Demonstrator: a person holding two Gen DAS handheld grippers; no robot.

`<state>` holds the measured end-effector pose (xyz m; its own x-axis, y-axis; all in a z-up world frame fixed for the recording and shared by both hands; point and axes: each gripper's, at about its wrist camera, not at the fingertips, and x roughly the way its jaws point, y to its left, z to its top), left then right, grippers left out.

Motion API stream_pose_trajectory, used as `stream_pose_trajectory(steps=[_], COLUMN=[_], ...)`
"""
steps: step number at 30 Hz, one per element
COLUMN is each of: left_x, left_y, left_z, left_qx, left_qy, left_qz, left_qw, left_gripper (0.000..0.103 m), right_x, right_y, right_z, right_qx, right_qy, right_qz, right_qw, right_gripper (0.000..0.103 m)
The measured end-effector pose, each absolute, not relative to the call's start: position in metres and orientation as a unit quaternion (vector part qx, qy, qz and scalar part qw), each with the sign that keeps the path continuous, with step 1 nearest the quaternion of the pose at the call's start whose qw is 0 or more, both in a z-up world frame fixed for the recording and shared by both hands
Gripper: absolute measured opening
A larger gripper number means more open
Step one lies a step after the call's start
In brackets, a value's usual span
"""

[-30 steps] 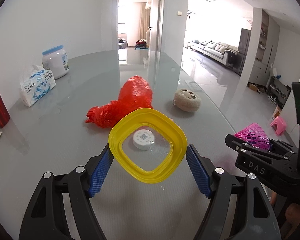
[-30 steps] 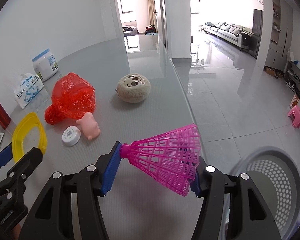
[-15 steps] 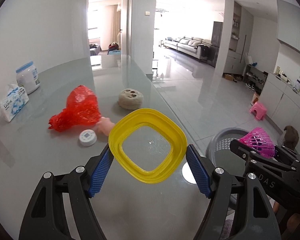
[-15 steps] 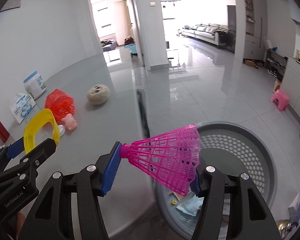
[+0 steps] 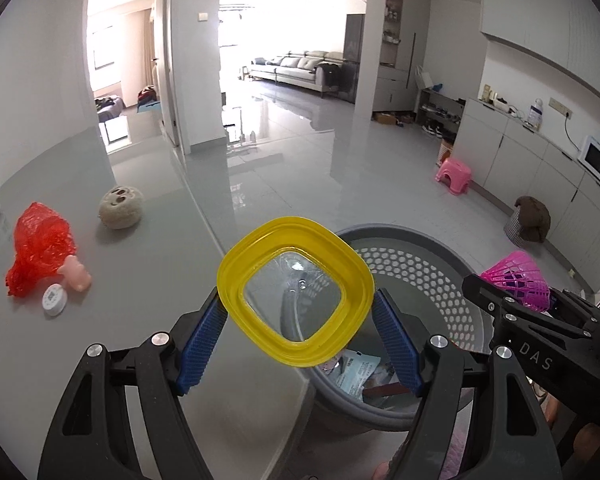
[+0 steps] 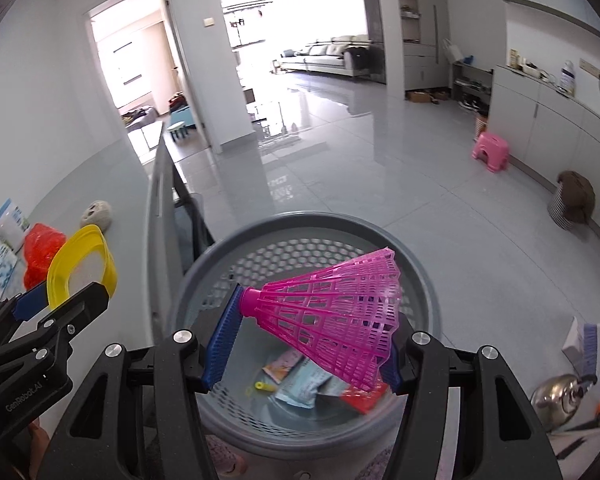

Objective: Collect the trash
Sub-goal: 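Carry the lid and shuttlecock over the wastebasket and open both tools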

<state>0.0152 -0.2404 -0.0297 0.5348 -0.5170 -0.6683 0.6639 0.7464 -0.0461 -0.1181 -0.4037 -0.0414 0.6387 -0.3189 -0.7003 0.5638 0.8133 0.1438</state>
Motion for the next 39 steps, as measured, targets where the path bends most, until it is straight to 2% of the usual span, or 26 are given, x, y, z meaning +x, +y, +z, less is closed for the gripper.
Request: stream_pose_trajectory(steps=[16,36,39], left_x=[0.026,0.05,0.051], left_y=[-0.292,-0.321,-0.323], left_z=[-0.07,-0.088,-0.088], left_qx=[0.134,0.147,0.147], left_qy=[0.38,0.413,0.416], left_qz=[-0.382,-0.374,-0.371], left_qw=[0.832,0.817,0.817], left_gripper=[0.072,0.073,0.074], right_x=[-0.125,-0.099,-0.102], right_y=[-0.436,-0.466,-0.47], right_z=[-0.079,-0.106,-0.105], right_qx=[0.207,0.226,0.227], right_qy=[0.372,0.383,0.378], right_qz=[-0.272,-0.257,-0.26], right_qw=[0.863,0.858,0.859], right_gripper=[0.058,0.058,0.061])
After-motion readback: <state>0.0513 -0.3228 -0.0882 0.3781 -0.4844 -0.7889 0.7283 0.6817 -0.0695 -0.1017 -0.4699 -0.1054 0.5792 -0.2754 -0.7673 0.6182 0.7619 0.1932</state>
